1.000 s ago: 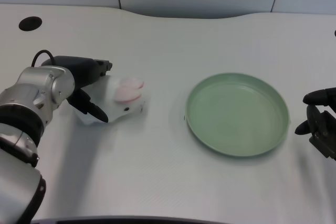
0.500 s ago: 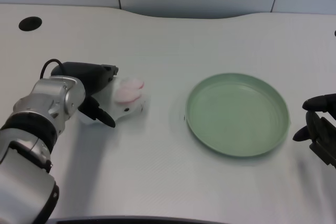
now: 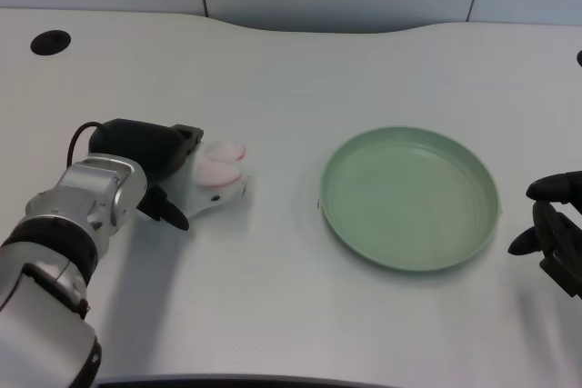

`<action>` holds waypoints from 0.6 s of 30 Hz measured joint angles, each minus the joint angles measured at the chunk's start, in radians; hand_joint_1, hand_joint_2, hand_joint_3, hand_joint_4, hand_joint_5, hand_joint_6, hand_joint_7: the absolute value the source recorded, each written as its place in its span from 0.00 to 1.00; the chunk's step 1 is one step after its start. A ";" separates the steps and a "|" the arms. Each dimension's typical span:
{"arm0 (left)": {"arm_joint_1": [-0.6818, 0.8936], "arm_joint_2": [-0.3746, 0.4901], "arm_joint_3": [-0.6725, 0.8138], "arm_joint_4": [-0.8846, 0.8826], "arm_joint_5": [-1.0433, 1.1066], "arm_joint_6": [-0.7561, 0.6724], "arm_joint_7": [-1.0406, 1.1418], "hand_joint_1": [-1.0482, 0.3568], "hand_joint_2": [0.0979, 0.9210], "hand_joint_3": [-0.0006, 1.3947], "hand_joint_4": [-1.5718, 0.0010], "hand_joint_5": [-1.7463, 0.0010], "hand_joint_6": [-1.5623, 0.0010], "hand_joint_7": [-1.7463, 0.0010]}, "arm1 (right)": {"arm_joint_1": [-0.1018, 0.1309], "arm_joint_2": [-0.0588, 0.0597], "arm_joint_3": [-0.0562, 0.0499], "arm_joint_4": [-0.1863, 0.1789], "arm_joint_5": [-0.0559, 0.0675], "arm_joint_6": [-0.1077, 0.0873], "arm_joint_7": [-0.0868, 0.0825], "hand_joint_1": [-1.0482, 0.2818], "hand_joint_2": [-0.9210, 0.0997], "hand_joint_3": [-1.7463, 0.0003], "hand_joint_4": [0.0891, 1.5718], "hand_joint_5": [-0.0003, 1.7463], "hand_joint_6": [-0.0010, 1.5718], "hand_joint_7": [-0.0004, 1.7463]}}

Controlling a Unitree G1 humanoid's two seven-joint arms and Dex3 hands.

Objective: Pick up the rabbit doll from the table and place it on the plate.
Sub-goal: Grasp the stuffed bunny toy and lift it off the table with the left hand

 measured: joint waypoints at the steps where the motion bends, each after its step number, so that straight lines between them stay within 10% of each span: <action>1: 0.001 0.000 0.000 0.001 0.000 0.000 0.012 0.32 0.85 0.00 0.71 0.91 0.70 0.96 | 0.001 0.000 0.000 -0.004 0.000 0.000 0.001 0.59 0.00 0.61 0.19 1.00 0.12 0.93; 7: 0.003 0.000 -0.001 0.007 0.000 0.000 0.033 0.34 0.85 0.00 0.70 0.91 0.68 0.97 | 0.004 0.000 0.000 -0.010 0.001 0.000 0.002 0.59 0.00 0.61 0.19 1.00 0.11 0.94; 9: 0.008 0.000 -0.012 0.008 0.012 -0.002 0.095 0.52 0.96 0.01 0.72 0.42 0.64 0.63 | 0.010 0.000 -0.001 -0.015 0.001 0.000 0.002 0.60 0.00 0.61 0.19 1.00 0.11 0.93; 13: 0.029 0.001 -0.032 0.015 0.041 -0.025 0.253 0.61 1.00 0.00 0.69 0.09 0.67 0.28 | 0.034 -0.002 -0.010 -0.023 0.002 0.006 0.002 0.59 0.00 0.62 0.17 1.00 0.11 0.93; 18: 0.029 0.001 -0.044 0.019 0.048 -0.032 0.297 0.58 1.00 0.00 0.54 0.00 0.52 0.46 | 0.034 -0.003 -0.013 -0.025 0.001 0.012 0.001 0.58 0.00 0.63 0.17 1.00 0.11 0.93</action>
